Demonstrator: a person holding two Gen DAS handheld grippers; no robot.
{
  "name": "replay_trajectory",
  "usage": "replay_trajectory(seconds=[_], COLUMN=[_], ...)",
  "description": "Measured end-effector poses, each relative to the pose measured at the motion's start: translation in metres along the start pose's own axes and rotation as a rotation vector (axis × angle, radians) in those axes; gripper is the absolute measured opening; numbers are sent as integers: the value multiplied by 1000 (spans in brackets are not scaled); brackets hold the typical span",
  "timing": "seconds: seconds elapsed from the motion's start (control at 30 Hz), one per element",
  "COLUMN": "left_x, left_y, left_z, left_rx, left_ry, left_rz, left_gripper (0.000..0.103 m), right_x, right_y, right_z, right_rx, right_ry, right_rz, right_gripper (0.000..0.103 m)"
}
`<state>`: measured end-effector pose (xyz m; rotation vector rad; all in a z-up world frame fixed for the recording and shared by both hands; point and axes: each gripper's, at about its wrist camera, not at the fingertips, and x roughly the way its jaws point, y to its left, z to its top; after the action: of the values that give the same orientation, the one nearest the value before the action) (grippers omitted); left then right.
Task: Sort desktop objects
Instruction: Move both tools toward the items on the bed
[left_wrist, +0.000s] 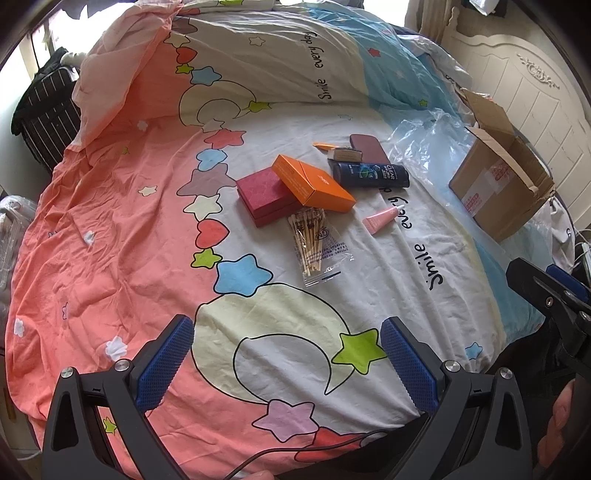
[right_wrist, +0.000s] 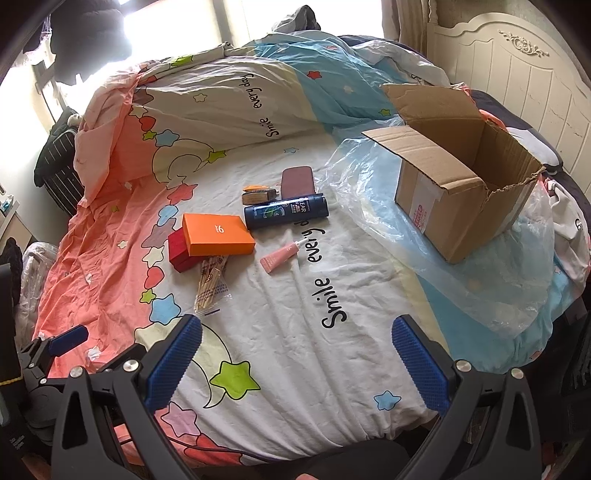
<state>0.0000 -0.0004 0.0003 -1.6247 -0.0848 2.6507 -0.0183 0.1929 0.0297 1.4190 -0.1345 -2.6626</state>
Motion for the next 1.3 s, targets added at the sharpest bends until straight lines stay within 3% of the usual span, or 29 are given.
replay_trajectory(seconds=[0.1, 0.2, 0.47, 0.83, 1.23, 1.3], left_x=[-1, 0, -1, -23, -25, -25], left_y=[5, 0, 11, 9, 1, 0], left_z=[2, 5, 4, 10, 7, 7], left_rx=[-22, -2, -34, -5, 5, 7], left_ry=[-2, 3, -23, -120, -124, -123], left_rz=[-6, 44, 44, 93, 98, 102], left_gripper=[103, 103, 103, 103, 103, 103], right_x=[1, 0, 7, 25, 46, 27], right_y=[0, 1, 4, 8, 21, 14], right_z=[1, 0, 3, 11, 14, 5], right_rx=[-10, -21, -24, -37, -49, -41], right_ry=[-2, -9, 19, 16, 8, 1], right_rz=[-6, -12, -12, 6, 6, 10], right_gripper=[103, 103, 103, 103, 103, 103])
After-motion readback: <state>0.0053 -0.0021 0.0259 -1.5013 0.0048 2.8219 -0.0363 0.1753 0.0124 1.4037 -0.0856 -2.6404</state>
